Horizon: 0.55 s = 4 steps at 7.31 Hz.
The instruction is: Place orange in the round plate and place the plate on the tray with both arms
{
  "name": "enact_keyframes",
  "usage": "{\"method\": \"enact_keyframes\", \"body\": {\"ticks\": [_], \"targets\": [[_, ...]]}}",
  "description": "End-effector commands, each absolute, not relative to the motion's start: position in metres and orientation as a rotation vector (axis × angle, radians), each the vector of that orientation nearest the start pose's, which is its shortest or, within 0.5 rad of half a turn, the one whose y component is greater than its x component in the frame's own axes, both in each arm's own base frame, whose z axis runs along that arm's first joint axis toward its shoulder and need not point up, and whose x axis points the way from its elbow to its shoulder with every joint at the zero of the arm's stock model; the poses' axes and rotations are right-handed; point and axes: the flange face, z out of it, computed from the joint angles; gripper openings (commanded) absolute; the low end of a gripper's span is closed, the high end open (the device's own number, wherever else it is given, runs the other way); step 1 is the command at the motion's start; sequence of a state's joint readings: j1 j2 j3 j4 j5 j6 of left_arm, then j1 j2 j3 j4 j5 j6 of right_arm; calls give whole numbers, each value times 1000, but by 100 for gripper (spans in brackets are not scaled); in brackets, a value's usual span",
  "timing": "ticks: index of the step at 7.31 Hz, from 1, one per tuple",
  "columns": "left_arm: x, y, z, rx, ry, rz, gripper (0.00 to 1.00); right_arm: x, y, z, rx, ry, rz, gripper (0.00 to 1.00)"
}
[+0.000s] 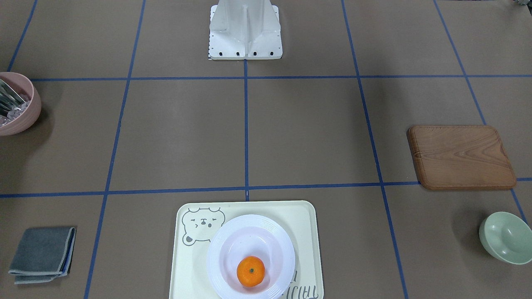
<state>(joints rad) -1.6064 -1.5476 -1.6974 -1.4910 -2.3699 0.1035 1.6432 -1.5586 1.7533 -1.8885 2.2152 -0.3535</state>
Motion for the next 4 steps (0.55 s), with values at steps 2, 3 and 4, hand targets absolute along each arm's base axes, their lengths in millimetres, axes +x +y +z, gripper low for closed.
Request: {"method": "enact_keyframes", "body": {"ticks": [2,3,4], "targets": [[-78,-456,617,86,795,78,98,106,-462,617,-9,-670,-216,100],[-78,-454,619,84,795,78,98,106,-462,614,-2,-669,-219,100],[-78,-454,620,83,795,79,98,104,-465,611,5,-694,-217,100]]}}
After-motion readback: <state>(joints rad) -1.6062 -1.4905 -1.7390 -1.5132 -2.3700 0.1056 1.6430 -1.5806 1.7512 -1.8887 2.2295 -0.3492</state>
